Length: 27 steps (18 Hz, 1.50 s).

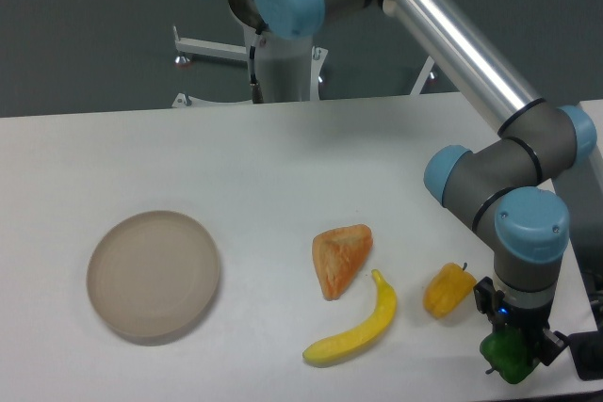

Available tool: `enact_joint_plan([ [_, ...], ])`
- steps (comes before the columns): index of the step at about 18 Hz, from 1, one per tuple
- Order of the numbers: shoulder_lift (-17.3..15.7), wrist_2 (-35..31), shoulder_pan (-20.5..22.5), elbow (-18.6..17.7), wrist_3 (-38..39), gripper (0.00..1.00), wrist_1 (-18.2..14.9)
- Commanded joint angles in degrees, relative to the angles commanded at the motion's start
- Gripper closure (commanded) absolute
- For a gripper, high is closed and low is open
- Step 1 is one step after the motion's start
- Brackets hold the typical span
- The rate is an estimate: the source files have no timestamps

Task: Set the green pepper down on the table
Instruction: 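Close the gripper on the green pepper beside the yellow pepper, then lift the green pepper up and carry it away from the yellow pepper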

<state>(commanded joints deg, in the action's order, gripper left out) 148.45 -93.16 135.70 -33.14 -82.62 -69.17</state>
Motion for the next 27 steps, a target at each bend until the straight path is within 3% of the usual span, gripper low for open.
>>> enact_joint_plan([
  [11,-1.75,-0.09,-1.05,-1.05,0.18,0.59,-0.79],
  [17,-6.67,0.53,-2.54,-1.66,1.93,0.59,-9.74],
  [20,-10.62,1.40,-2.90,-5.43,2.72,0.59,-12.30],
  [23,-15.71,3.25,-3.60,-12.54,3.60,0.59,-12.57],
  [27,-22.22,6.32,-1.50,-21.25,2.82,0.59,-13.09],
])
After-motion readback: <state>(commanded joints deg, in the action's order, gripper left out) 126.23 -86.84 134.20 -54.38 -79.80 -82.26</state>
